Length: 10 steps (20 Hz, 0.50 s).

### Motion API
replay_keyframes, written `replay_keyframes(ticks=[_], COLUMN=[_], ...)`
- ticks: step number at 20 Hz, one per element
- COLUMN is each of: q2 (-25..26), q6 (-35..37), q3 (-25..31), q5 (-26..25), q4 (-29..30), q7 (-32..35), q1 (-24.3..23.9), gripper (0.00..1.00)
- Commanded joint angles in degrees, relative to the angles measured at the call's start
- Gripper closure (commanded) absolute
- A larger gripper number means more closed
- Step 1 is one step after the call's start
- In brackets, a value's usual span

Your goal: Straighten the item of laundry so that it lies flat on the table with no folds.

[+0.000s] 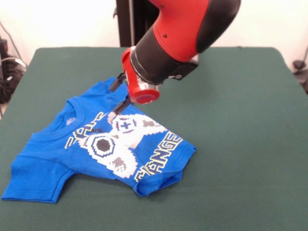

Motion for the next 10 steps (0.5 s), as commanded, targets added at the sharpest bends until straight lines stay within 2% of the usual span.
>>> replay_keyframes(ticks=[1, 10], q2=[-4.98, -4.33], q6=[-9.18, -6.18], q3=[7.18, 11.80], q5=[-4.79, -3.97], q4=[4.86, 3.68], q7=[-6.08, -4.49], q1=[-0.68, -1.03], gripper=[0.00, 0.00])
